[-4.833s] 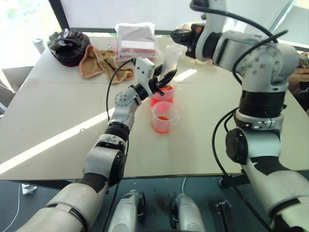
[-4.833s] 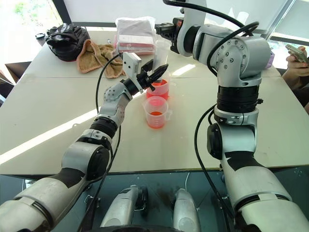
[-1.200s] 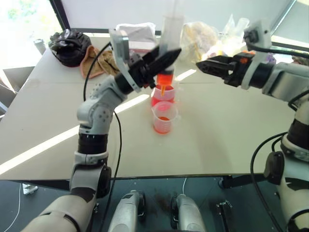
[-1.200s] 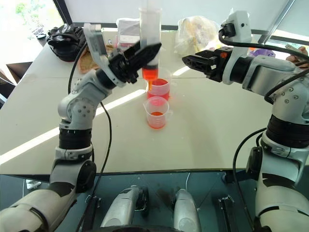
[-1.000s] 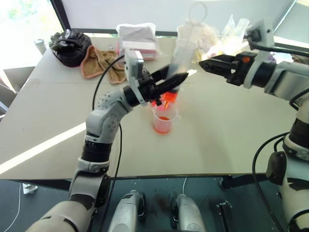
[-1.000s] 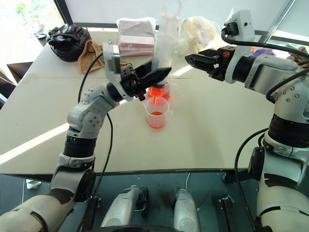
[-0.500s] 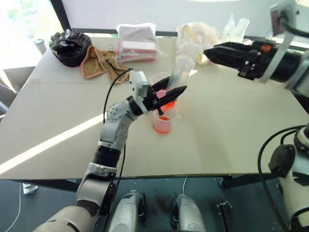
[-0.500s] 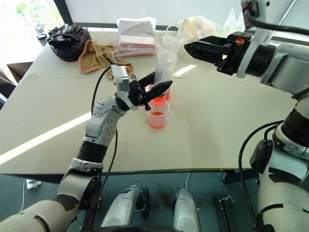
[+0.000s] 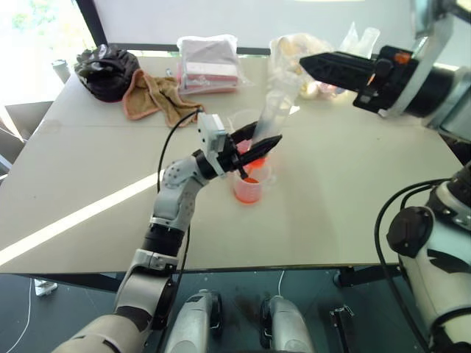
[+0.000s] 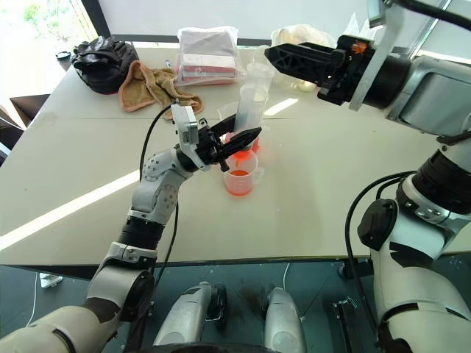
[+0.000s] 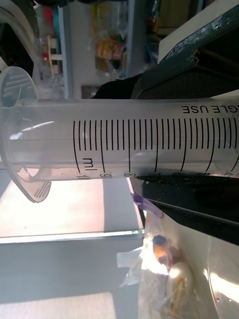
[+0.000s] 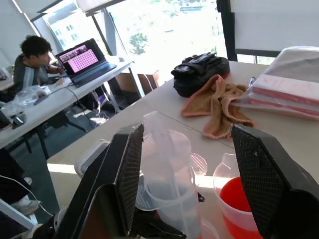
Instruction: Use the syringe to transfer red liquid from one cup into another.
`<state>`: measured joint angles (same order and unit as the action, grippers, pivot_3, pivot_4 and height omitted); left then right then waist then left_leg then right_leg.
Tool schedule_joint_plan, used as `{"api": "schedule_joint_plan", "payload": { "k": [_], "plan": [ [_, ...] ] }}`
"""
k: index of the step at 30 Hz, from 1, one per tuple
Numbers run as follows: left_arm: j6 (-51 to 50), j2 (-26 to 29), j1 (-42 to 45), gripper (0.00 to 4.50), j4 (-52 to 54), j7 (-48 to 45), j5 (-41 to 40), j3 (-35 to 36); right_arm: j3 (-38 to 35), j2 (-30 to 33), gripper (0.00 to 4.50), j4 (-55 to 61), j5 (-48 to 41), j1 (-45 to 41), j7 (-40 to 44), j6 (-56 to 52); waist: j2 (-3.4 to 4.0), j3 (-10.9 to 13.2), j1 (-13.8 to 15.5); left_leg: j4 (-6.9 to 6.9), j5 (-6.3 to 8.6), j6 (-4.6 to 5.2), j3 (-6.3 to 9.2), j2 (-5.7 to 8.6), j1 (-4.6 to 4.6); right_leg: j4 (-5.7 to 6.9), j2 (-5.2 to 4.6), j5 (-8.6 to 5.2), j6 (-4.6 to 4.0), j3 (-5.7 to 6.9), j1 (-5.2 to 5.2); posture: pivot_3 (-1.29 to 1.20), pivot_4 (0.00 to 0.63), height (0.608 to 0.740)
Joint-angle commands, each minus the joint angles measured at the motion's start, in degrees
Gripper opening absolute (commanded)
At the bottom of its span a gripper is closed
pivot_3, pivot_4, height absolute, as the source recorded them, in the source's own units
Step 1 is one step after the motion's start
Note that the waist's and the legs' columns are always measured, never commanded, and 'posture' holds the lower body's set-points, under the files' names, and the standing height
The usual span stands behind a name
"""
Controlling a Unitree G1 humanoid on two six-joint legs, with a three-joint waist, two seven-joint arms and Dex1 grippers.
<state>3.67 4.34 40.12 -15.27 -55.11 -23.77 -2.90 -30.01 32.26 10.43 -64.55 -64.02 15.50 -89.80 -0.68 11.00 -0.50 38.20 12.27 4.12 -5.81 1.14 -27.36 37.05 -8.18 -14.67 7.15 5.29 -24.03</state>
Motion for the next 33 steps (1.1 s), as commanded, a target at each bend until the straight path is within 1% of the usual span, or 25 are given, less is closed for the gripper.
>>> {"api": "schedule_joint_plan", "payload": {
  "k": [1,10,14,18,25,26,28,32,33],
  "plan": [
    [1.7,-0.2,0.0,1.37,0.6,-0.3,0.5,-0.4,-1.5,0.2,2.85,1.1,-2.7,-0.8,-1.5,-0.3,0.00,0.0,0.0,0.00,0.00,0.00,0.00,0.00,0.00,0.00,0.00,0.00,0.00,0.00,0.00,0.00,0.150,0.740],
    [1.8,-0.2,0.2,1.37,0.3,-0.3,0.5,-0.4,-0.6,0.6,2.85,1.4,-5.8,-0.7,-4.8,0.4,0.00,0.0,-0.1,0.00,0.01,0.03,0.00,0.00,0.00,0.00,0.12,0.00,0.00,0.00,0.00,0.00,0.150,0.740],
    [2.1,-0.2,0.2,1.37,0.2,-0.5,0.6,-0.5,0.9,0.8,2.85,2.3,-5.1,1.0,-5.7,1.8,0.00,0.0,-0.1,0.00,0.01,0.04,0.00,-0.01,0.00,0.00,0.13,0.00,0.00,0.00,0.00,0.00,0.150,0.740],
    [2.0,0.0,-0.1,1.37,0.5,-0.6,0.6,-0.6,3.2,2.1,2.85,2.4,-1.6,2.9,-6.4,4.7,0.00,0.0,0.0,0.00,0.01,0.05,-0.01,0.00,0.00,0.01,0.14,0.00,0.00,0.00,0.00,0.00,0.150,0.740],
    [2.1,0.2,-0.4,1.37,0.5,-0.6,0.7,-0.7,4.7,1.5,2.85,1.9,-0.3,2.8,-7.3,7.7,0.00,0.0,-0.1,0.00,0.01,0.06,-0.02,-0.02,0.00,0.00,0.18,0.00,0.00,0.00,0.00,0.00,0.150,0.740],
    [2.1,0.2,-0.4,1.37,0.5,-0.6,0.7,-0.7,4.9,1.2,2.61,2.1,-0.5,2.6,-7.5,8.0,0.00,0.0,0.0,0.00,0.01,0.06,-0.02,-0.01,0.00,0.01,0.18,0.00,0.00,0.00,0.00,0.00,0.150,0.740],
    [2.1,0.2,-0.3,1.37,0.5,-0.6,0.7,-0.7,5.0,0.8,1.99,2.1,-1.0,2.2,-8.2,8.4,0.00,0.0,-0.1,0.00,0.01,0.07,-0.01,-0.01,0.00,0.01,0.18,0.00,0.00,0.00,0.01,0.00,0.150,0.740],
    [2.2,0.2,-0.3,1.37,0.3,-0.5,0.6,-0.8,5.1,-0.1,0.06,2.8,-2.7,1.4,-9.6,8.7,0.00,0.0,0.0,0.00,0.01,0.07,-0.01,-0.02,0.00,0.01,0.18,0.00,0.00,0.00,0.00,0.00,0.150,0.740],
    [2.2,0.1,-0.3,1.37,0.3,-0.5,0.6,-0.8,5.1,-0.2,0.06,2.9,-3.1,1.3,-10.0,8.8,0.00,0.0,0.0,0.00,0.01,0.07,-0.01,-0.02,0.00,0.00,0.18,0.00,0.00,0.00,0.00,0.00,0.150,0.740]
  ]
}}
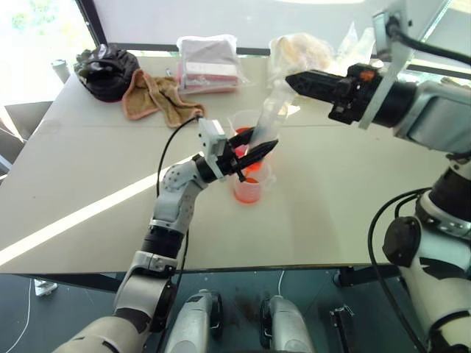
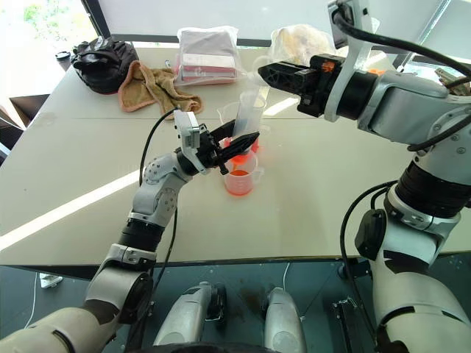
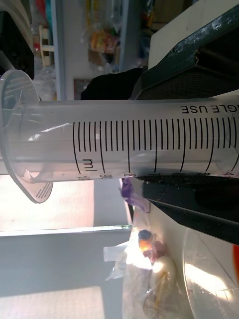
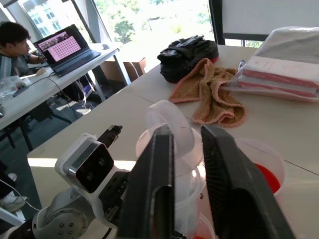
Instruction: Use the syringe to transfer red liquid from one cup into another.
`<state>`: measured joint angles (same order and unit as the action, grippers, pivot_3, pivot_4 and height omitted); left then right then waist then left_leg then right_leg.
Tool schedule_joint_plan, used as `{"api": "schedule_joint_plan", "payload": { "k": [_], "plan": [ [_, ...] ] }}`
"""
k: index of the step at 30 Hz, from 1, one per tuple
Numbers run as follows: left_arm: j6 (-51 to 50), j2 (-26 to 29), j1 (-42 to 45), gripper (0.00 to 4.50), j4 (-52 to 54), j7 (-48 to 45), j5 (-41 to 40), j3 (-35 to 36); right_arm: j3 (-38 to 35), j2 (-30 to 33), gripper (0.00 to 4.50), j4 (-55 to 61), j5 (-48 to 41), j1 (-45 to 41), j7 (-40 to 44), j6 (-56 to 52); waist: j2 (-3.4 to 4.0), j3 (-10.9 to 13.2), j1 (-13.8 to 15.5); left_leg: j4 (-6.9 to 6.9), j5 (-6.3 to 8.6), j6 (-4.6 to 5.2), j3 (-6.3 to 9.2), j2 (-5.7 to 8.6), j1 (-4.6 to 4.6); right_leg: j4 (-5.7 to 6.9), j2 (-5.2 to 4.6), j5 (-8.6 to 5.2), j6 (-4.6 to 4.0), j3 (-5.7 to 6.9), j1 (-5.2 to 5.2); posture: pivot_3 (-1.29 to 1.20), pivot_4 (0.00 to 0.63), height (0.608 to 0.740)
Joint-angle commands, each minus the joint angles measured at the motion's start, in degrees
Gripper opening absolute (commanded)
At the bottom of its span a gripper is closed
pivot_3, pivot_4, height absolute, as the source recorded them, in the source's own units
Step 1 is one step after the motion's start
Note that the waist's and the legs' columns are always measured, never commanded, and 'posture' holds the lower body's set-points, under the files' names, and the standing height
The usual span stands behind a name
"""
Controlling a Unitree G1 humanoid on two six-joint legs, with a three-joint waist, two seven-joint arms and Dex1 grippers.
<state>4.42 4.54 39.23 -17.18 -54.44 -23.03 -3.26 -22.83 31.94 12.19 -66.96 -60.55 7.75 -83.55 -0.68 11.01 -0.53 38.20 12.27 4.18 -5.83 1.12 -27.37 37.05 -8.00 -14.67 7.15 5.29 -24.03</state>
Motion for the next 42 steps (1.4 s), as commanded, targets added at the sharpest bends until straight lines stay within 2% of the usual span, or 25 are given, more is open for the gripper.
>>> {"api": "schedule_joint_plan", "payload": {
  "k": [1,13,27,32,37,42],
  "plan": [
    [1.5,-0.1,0.5,1.37,2.1,-1.2,-0.1,-0.4,-2.1,-0.1,0.06,1.3,-1.2,-2.3,-2.7,2.5,0.00,0.0,0.0,0.00,0.00,0.00,0.00,0.00,0.00,0.00,0.00,0.00,0.00,0.00,0.00,0.00,0.150,0.740],
    [0.6,-0.1,1.6,1.37,1.8,-1.3,-0.4,0.1,1.4,0.0,0.06,2.9,-8.6,-3.0,-7.7,0.3,0.00,0.0,0.0,0.00,0.00,0.00,0.00,0.00,0.00,-0.01,0.00,0.00,0.00,0.00,0.00,0.00,0.150,0.740],
    [-0.2,-1.2,3.0,1.37,1.0,-1.2,-1.1,0.6,6.7,-2.3,0.06,1.0,-19.2,-1.2,-20.9,1.4,0.00,0.0,0.0,0.00,0.02,0.04,0.00,0.00,0.00,0.00,0.01,0.00,0.00,0.00,0.00,0.00,0.150,0.740],
    [-1.1,-1.6,3.1,1.37,1.1,-1.6,-1.3,0.7,9.6,-1.9,0.06,-1.6,-28.4,0.3,-28.2,5.5,0.00,0.0,0.0,0.00,0.13,0.23,0.00,0.00,0.00,0.00,0.02,0.00,0.00,0.00,0.01,0.00,0.150,0.740],
    [-1.9,-1.8,3.2,1.37,1.4,-1.7,-1.5,0.9,14.2,1.2,0.06,-2.8,-38.9,2.0,-34.8,11.2,0.00,0.0,-0.1,0.00,0.13,0.25,-0.01,0.00,0.00,-0.01,0.03,0.00,0.00,0.00,0.02,0.00,0.150,0.740],
    [-2.3,-2.0,3.1,1.37,1.7,-1.9,-1.5,0.9,18.1,4.2,0.06,-3.3,-46.0,3.4,-38.1,15.8,0.00,0.0,0.0,0.00,0.14,0.28,-0.02,-0.02,0.00,-0.02,0.05,0.00,0.00,0.00,0.02,0.00,0.150,0.740]
  ]
}}
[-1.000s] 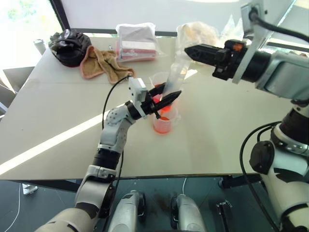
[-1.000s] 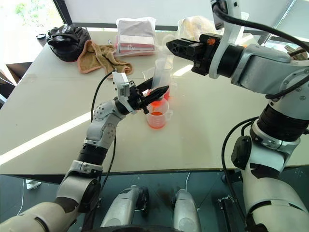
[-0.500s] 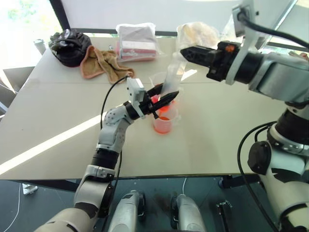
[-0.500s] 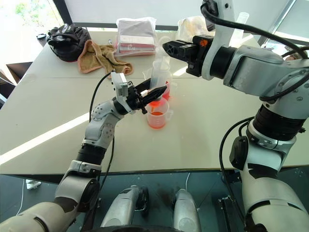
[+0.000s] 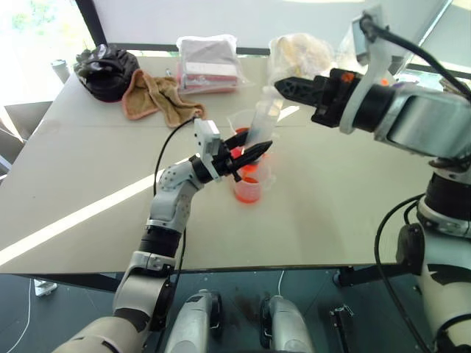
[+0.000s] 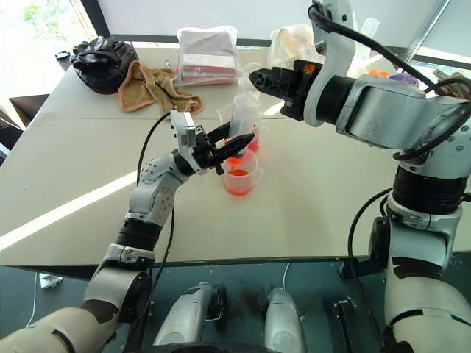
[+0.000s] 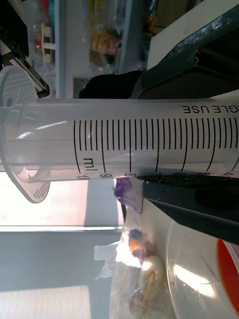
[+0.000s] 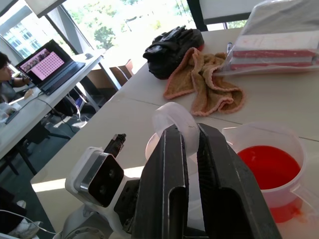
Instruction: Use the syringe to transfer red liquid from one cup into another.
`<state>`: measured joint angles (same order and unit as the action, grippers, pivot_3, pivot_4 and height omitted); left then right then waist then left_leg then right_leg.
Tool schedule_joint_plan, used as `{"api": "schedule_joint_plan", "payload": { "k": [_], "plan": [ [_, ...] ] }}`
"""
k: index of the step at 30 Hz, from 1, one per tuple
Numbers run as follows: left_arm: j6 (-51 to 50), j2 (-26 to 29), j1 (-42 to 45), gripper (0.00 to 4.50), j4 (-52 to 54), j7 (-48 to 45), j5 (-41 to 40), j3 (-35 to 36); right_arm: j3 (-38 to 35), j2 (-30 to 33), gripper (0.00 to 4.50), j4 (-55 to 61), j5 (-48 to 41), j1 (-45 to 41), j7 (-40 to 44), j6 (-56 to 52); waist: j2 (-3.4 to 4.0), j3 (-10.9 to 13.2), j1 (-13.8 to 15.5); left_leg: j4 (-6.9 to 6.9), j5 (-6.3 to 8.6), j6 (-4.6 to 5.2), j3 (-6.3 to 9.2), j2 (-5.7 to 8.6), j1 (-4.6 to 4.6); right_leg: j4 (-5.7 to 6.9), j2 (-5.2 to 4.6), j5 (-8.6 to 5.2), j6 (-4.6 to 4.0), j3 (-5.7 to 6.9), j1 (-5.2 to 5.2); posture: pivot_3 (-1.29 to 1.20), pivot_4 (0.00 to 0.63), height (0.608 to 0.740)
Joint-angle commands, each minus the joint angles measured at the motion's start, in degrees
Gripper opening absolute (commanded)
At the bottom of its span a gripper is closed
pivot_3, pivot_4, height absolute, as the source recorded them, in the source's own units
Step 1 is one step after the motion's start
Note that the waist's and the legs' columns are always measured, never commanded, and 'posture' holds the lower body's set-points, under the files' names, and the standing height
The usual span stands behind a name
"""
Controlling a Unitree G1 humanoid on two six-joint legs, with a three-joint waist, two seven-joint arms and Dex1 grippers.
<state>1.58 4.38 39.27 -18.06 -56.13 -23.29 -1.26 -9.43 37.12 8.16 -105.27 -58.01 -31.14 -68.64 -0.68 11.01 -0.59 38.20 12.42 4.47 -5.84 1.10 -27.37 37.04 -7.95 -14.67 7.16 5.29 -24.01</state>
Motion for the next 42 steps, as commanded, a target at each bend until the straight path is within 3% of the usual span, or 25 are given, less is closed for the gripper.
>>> {"api": "schedule_joint_plan", "payload": {
  "k": [1,22,42],
  "plan": [
    [0.5,-1.9,3.1,1.37,2.7,-0.3,-1.2,-1.1,5.0,-0.8,0.06,0.7,-7.7,1.0,0.9,1.3,0.00,0.0,0.0,0.00,0.00,0.01,0.00,0.00,0.00,0.00,0.00,0.00,0.00,0.00,0.01,0.00,0.150,0.740],
    [0.0,-2.1,3.4,1.37,2.3,-0.6,-1.3,-0.7,7.1,-0.3,0.06,0.0,-7.7,3.2,3.5,0.8,0.00,0.0,0.1,0.01,0.01,0.05,0.00,-0.02,0.00,-0.02,0.01,0.00,0.00,0.00,0.02,0.00,0.150,0.740],
    [-0.7,-2.3,3.7,1.37,2.1,-0.2,-1.4,-0.1,9.5,5.5,0.06,1.5,-7.7,1.9,6.6,0.7,0.00,0.0,0.1,0.01,0.02,0.06,0.00,-0.03,0.00,-0.04,0.00,0.00,0.00,0.00,0.02,0.00,0.150,0.740]
  ]
}}
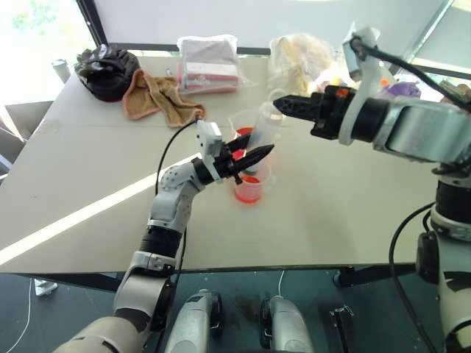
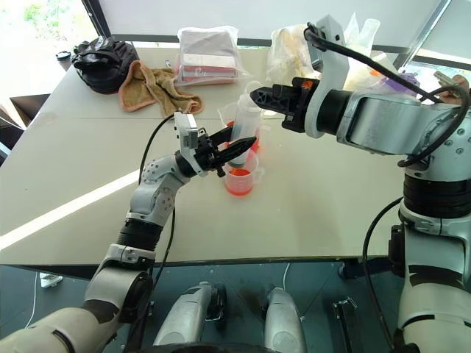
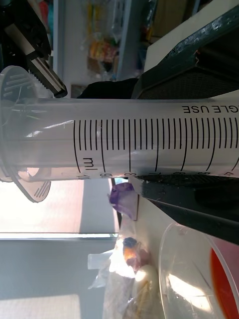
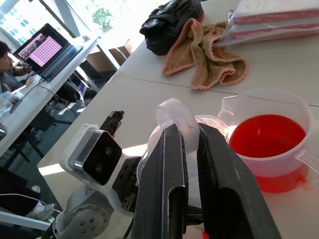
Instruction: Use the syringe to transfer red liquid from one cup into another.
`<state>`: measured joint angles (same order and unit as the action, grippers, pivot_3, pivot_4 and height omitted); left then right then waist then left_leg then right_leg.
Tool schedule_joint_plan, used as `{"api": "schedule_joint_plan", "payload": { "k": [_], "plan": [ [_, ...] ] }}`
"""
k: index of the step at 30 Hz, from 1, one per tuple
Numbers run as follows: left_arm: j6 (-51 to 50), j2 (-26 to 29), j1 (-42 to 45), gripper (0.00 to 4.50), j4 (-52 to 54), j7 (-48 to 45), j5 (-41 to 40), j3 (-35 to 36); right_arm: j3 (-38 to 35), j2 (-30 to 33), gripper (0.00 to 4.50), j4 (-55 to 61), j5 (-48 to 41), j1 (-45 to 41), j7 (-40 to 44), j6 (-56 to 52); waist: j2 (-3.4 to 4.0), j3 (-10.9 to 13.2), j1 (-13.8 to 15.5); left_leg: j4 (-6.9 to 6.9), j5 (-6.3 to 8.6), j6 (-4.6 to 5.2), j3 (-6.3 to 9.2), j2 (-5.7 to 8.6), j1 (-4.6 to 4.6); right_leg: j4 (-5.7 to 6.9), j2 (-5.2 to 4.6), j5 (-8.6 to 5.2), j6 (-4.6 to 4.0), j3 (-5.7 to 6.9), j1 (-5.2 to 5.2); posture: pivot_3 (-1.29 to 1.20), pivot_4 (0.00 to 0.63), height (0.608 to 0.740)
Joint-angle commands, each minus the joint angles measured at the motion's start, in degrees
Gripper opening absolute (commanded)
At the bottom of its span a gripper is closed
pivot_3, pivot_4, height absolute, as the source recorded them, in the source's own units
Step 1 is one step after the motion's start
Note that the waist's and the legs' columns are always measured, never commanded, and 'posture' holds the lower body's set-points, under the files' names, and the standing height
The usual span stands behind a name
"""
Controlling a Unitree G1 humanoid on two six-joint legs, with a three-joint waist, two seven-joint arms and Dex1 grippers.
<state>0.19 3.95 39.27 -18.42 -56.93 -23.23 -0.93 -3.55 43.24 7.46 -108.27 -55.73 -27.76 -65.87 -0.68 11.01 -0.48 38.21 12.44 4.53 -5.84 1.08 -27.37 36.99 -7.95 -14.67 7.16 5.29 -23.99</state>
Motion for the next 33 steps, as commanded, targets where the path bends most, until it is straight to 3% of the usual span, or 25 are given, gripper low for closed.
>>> {"api": "schedule_joint_plan", "payload": {
  "k": [1,3,7,16,26,33],
  "plan": [
    [0.7,-1.9,3.7,1.37,2.5,0.6,-1.5,-0.4,3.5,-0.3,0.06,2.1,-4.7,-0.6,3.5,-2.1,0.00,0.0,0.0,0.00,0.00,0.00,0.00,0.00,0.00,0.00,0.00,0.00,0.00,0.00,0.00,0.00,0.150,0.740],
    [0.7,-1.9,3.7,1.37,2.4,0.5,-1.4,-0.4,3.3,0.6,0.06,1.8,-4.7,-1.2,4.3,-2.2,0.00,0.0,0.0,0.00,0.00,0.01,0.00,0.00,0.00,-0.01,0.00,0.00,0.00,0.00,0.00,0.00,0.150,0.740],
    [0.6,-2.0,3.8,1.37,2.4,0.7,-1.4,-0.3,3.4,2.5,1.61,0.7,-4.7,-2.2,4.8,-2.1,0.00,0.0,0.1,0.00,0.03,0.06,0.00,0.00,0.00,-0.01,-0.01,0.00,0.00,0.00,0.00,0.00,0.150,0.740],
    [0.6,-2.0,3.4,1.37,3.0,1.1,-1.3,-0.3,2.8,9.0,1.61,-1.4,-4.7,-3.9,8.9,-3.3,0.00,0.0,0.3,0.01,0.06,0.09,0.00,0.00,-0.01,-0.06,-0.04,0.00,0.00,0.00,0.02,0.00,0.150,0.740],
    [-0.7,-1.9,3.0,1.37,4.2,1.5,-2.1,-0.2,-1.6,17.9,1.61,-2.3,2.4,-0.7,21.3,-5.2,-0.01,0.0,1.3,0.01,0.09,0.15,0.00,-0.01,-0.05,-0.26,-0.16,0.07,-0.07,0.01,0.03,0.00,0.150,0.740],
    [-3.1,-1.7,4.8,1.37,4.7,3.6,-3.9,1.1,-3.6,17.8,1.61,-1.2,4.5,0.6,26.3,-3.9,-0.01,0.0,1.2,-0.03,0.14,0.21,0.00,-0.17,-0.08,-0.92,0.07,0.41,0.06,0.02,0.26,0.00,0.150,0.740]
  ]
}}
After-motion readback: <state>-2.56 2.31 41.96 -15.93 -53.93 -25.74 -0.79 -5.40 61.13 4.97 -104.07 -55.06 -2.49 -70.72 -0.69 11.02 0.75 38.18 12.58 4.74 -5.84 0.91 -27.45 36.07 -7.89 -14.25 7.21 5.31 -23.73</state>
